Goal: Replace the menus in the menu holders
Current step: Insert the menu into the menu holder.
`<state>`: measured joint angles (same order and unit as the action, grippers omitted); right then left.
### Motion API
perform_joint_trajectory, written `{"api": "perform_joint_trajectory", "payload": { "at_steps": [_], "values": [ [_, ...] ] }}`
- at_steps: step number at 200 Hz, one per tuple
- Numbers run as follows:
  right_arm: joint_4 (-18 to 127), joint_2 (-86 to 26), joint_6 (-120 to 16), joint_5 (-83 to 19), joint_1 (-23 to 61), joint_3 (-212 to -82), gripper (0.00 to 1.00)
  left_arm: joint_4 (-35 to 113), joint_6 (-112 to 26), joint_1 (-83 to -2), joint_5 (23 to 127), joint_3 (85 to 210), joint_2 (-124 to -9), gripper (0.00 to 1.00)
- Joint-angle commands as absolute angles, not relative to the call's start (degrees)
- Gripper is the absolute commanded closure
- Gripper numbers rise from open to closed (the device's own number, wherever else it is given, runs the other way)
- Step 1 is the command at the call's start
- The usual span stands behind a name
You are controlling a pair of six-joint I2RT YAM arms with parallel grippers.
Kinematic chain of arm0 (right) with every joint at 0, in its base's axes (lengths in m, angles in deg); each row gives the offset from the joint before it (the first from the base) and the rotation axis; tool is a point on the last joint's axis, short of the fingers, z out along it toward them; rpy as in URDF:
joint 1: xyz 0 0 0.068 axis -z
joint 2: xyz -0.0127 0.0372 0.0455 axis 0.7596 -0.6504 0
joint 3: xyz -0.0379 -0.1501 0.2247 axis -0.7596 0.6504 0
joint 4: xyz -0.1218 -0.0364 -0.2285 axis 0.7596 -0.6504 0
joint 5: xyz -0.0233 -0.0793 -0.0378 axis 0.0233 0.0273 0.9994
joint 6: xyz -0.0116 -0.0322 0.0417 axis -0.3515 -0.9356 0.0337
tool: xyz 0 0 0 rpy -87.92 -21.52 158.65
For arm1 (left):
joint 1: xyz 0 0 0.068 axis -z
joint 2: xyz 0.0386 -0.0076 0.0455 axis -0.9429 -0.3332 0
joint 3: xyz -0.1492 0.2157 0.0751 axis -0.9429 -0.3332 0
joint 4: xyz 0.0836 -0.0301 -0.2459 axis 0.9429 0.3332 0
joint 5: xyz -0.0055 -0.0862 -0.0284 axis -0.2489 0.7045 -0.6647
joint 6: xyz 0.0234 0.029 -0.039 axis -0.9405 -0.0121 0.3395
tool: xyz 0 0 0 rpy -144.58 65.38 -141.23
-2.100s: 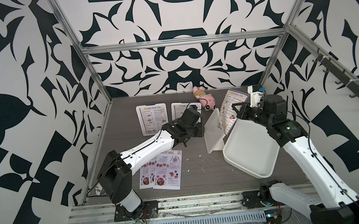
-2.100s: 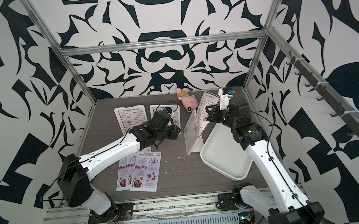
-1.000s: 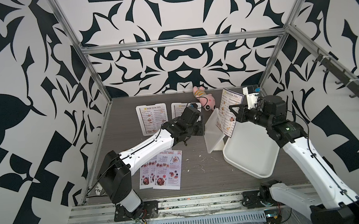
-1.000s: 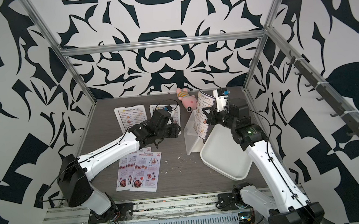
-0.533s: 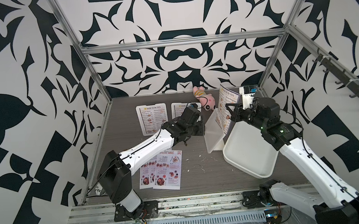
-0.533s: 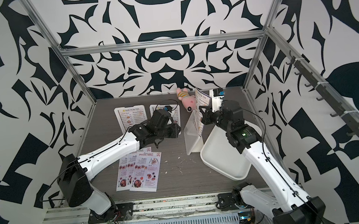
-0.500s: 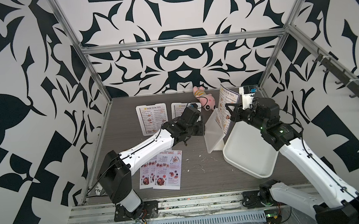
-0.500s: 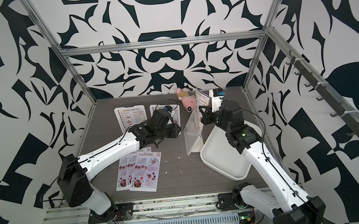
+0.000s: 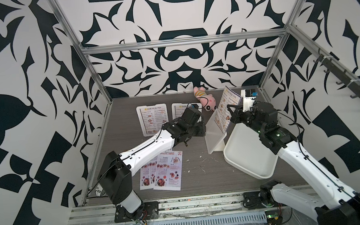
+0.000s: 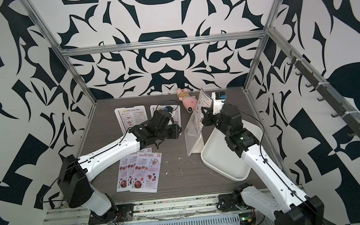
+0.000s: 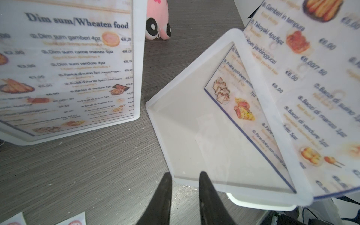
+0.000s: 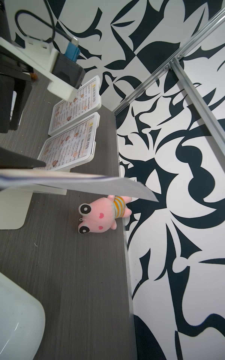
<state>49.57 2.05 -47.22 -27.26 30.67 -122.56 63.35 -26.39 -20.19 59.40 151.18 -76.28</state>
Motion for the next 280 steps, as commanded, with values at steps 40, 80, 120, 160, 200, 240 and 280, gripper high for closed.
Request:
{"api": "perform_joint_trajectory", "payload": {
  "at_steps": [40,80,120,160,200,240,280],
  "values": [
    [57.36,4.69,-46.59,-25.13,29.92,-119.51,1.00,63.41,-26.51,-20.44,60.59,152.30,-77.68,0.73],
    [60.84,5.78,-45.35,-25.67,29.83,-117.10,1.00,63.45,-26.60,-20.45,61.19,152.91,-78.44,0.73],
    [62.62,7.03,-45.69,-25.90,29.60,-115.60,1.00,63.71,-26.69,-20.44,61.56,153.66,-78.92,0.73],
    [63.32,7.61,-46.92,-27.53,29.55,-114.82,1.00,64.04,-26.87,-20.45,61.57,153.84,-78.75,0.73],
    [64.88,8.57,-46.93,-29.15,29.39,-113.18,1.00,64.18,-26.87,-20.44,61.00,152.95,-77.87,0.73],
    [63.95,11.18,-46.69,-28.82,29.19,-111.56,1.00,64.45,-27.02,-20.48,60.86,152.74,-77.25,0.73],
    [61.43,13.10,-45.72,-29.56,29.10,-111.11,0.98,63.99,-27.04,-20.43,60.32,152.02,-76.55,0.73]
  ]
}}
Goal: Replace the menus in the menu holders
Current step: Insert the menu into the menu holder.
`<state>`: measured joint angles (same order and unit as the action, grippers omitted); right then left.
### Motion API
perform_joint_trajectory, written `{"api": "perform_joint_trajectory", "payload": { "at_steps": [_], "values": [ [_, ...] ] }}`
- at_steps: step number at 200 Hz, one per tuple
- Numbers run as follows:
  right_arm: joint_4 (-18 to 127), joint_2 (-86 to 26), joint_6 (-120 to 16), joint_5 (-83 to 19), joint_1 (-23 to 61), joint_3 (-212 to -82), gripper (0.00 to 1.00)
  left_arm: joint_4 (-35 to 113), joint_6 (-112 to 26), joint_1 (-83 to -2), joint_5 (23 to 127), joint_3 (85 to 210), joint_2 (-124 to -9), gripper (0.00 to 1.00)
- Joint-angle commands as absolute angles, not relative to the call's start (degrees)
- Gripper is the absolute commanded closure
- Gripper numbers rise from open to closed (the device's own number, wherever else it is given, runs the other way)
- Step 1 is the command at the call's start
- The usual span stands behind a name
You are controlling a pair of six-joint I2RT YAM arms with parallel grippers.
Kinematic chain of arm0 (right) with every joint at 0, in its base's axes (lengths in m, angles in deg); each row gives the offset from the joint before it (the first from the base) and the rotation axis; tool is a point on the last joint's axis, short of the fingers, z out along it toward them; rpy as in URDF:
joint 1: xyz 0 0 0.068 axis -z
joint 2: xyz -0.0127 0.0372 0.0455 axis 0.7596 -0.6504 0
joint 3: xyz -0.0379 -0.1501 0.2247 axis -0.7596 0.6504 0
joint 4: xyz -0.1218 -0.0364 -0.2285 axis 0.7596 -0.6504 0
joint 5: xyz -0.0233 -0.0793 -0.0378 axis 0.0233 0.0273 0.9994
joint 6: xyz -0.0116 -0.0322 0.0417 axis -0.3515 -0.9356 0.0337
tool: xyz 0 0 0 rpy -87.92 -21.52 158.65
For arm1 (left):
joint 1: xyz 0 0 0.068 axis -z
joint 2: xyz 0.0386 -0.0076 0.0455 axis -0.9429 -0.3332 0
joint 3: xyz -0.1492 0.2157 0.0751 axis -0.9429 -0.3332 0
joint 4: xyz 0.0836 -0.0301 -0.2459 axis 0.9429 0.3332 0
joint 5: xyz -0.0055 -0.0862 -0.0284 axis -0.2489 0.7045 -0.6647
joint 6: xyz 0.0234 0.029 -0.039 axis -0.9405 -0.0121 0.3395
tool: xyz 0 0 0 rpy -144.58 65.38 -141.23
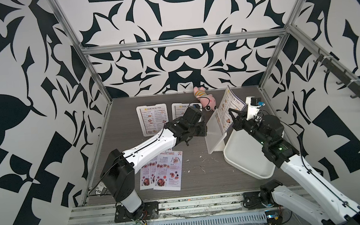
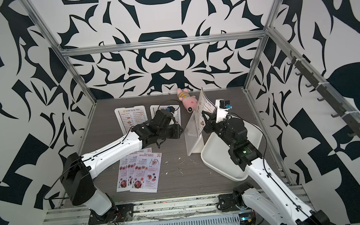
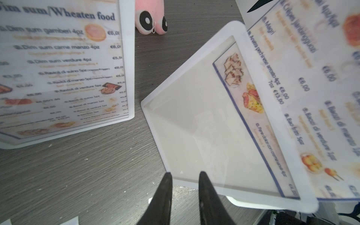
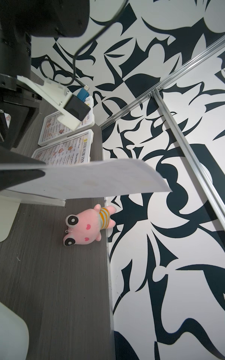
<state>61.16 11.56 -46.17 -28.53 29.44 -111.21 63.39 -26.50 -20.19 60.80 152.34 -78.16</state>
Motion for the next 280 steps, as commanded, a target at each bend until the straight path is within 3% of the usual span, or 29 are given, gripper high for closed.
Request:
{"api": "perform_joint_trajectory", "payload": {
  "at_steps": [1,91,150,182,232,280],
  "values": [
    [61.42,13.12,-45.67,-29.55,29.12,-111.11,0.98,63.98,-27.04,-20.44,60.33,152.12,-76.55,0.73],
    [61.63,13.86,-42.76,-31.07,28.70,-108.84,0.95,64.15,-27.25,-20.49,59.82,153.09,-76.57,0.74],
    [56.41,17.63,-40.28,-31.93,28.07,-107.65,0.79,63.61,-27.65,-20.44,59.63,154.26,-77.38,0.74],
    [46.40,17.98,-43.94,-27.27,28.08,-112.93,0.70,63.45,-27.88,-20.45,59.35,154.46,-77.38,0.74],
    [41.34,11.49,-48.11,-27.08,28.13,-119.54,0.67,63.66,-27.22,-20.43,58.16,152.68,-76.11,0.74],
    [31.10,7.08,-46.86,-17.73,28.23,-125.98,0.63,65.84,-28.80,-14.68,59.17,151.47,-77.98,0.75]
  ]
}}
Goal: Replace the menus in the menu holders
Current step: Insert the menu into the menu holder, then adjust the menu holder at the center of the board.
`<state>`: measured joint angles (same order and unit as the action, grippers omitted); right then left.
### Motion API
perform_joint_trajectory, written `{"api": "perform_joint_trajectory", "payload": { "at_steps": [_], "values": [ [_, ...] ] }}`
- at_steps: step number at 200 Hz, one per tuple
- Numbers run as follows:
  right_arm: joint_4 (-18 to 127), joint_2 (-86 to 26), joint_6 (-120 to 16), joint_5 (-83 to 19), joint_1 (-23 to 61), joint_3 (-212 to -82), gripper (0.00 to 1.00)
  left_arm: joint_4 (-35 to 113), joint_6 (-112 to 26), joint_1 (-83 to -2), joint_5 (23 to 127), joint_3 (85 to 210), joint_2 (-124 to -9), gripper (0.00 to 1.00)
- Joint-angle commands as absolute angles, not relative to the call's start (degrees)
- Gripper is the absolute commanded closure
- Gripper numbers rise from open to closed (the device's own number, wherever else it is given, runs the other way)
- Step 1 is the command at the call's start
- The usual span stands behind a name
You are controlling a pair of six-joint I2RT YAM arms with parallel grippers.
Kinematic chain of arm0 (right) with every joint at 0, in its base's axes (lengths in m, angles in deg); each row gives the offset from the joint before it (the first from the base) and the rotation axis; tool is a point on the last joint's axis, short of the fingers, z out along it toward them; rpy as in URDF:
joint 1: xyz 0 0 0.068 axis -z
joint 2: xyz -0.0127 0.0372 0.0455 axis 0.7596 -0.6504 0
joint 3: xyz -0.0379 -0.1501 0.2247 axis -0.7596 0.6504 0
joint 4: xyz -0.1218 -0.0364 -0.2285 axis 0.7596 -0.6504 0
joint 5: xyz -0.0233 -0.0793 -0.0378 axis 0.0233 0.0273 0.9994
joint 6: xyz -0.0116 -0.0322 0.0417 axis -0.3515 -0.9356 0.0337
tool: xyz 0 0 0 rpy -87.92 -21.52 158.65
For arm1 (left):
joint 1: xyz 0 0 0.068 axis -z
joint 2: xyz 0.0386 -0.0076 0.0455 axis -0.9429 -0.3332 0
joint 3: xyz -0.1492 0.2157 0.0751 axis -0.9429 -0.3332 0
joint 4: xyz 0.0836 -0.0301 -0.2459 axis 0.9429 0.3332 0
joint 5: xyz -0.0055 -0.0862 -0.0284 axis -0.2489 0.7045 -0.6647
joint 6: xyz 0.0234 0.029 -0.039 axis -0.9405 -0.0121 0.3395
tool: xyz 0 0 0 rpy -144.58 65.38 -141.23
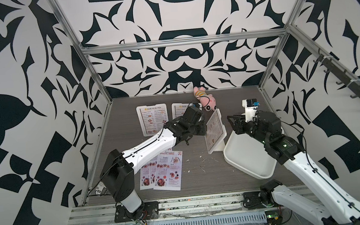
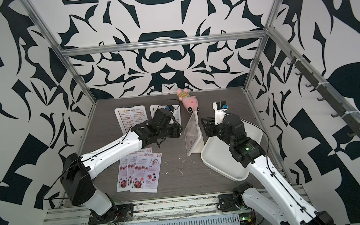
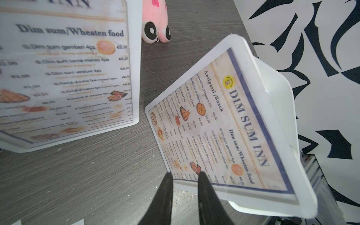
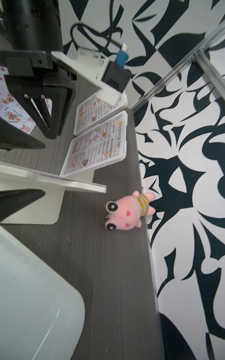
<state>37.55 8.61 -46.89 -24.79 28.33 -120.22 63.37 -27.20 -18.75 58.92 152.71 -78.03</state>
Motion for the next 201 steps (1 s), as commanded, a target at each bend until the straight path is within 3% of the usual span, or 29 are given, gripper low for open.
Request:
{"api": "perform_joint_trajectory", "payload": {
  "at_steps": [1,45,71,105,201],
  "values": [
    [30.56,6.90,-46.85,-17.40,28.24,-126.19,0.62,65.92,-28.80,-14.44,59.01,151.40,-78.01,0.75],
    [15.39,-2.21,-48.23,-24.94,28.60,-139.85,0.52,66.41,-25.37,-11.58,54.20,143.34,-71.52,0.74],
    [10.87,-8.54,-47.33,-29.13,28.58,-143.79,0.52,70.07,-27.69,-11.99,48.40,141.59,-66.06,0.65],
    [6.57,-13.19,-47.96,-28.57,27.63,-146.91,0.42,73.94,-29.49,-13.84,43.19,139.70,-60.77,0.55],
    [-5.00,-23.84,-53.53,-25.49,22.17,-153.09,0.45,76.14,-31.30,-22.01,40.54,136.25,-51.40,0.48]
  ]
}}
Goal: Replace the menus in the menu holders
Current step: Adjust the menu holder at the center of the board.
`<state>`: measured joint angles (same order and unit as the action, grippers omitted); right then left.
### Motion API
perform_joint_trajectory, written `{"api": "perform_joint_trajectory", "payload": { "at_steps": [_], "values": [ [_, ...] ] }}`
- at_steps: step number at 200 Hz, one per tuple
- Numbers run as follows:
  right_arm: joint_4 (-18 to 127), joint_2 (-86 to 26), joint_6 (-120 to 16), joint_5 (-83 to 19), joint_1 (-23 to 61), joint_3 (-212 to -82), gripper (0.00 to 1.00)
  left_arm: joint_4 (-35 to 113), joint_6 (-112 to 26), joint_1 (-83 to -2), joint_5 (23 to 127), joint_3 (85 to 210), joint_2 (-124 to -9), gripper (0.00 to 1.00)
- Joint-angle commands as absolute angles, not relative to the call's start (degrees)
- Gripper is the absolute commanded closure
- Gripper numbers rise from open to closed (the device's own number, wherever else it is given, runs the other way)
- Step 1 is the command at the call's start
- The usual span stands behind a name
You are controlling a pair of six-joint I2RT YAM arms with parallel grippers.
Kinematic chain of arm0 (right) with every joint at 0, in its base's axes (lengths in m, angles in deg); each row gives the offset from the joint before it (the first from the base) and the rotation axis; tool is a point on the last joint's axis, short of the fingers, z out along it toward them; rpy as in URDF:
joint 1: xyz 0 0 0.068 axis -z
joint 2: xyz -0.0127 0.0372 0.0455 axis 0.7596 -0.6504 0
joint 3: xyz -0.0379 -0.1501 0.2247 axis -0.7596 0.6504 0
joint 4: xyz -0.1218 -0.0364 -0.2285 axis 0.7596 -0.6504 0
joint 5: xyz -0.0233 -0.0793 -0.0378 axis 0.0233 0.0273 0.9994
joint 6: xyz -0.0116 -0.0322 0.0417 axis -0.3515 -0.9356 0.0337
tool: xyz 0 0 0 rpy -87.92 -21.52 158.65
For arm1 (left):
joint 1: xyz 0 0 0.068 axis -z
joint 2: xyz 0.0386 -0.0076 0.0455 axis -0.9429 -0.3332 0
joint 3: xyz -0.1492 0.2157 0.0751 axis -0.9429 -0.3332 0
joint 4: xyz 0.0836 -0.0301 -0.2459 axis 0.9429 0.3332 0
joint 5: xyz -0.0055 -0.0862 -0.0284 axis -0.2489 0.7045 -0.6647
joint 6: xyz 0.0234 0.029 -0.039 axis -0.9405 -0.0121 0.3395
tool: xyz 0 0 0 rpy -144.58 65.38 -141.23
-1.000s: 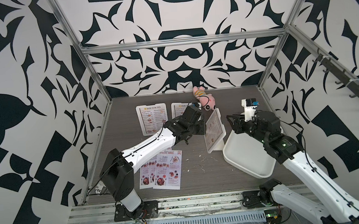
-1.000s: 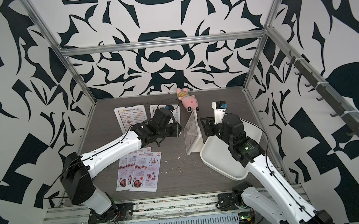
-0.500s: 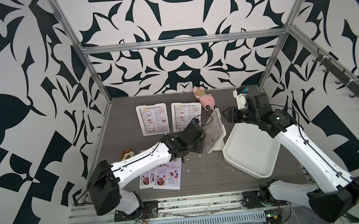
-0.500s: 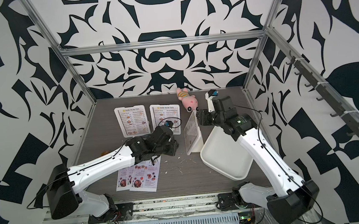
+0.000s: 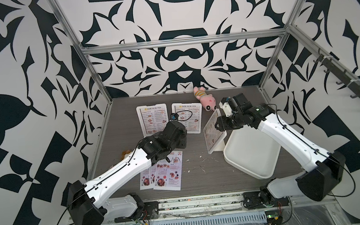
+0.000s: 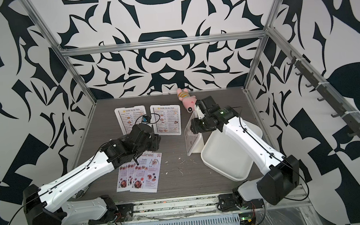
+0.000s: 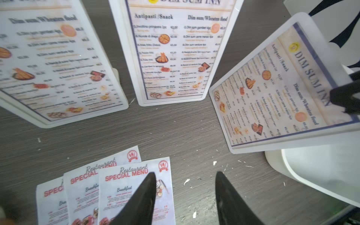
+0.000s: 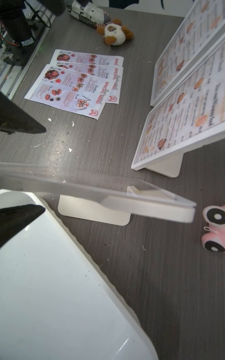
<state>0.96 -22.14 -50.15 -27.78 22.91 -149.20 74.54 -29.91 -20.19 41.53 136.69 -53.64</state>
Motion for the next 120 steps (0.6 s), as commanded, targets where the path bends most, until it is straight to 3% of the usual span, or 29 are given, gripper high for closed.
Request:
{"api": "perform_joint_trajectory", "payload": {
  "at_steps": [1,51,95,120],
  "values": [
    [-5.20,-23.98,-53.66,-25.37,22.14,-153.19,0.45,76.12,-31.32,-22.11,40.55,136.23,-51.32,0.48],
    [-8.75,-27.63,-57.72,-23.22,22.25,-158.36,0.58,74.76,-32.22,-24.13,42.05,136.07,-50.29,0.48],
    [-9.62,-31.08,-61.76,-22.55,22.36,-161.19,0.75,74.63,-32.45,-24.22,42.81,136.62,-50.41,0.48],
    [-8.93,-32.75,-64.89,-23.07,24.06,-162.67,0.79,74.49,-32.14,-24.25,43.12,136.59,-49.99,0.48]
  ]
}}
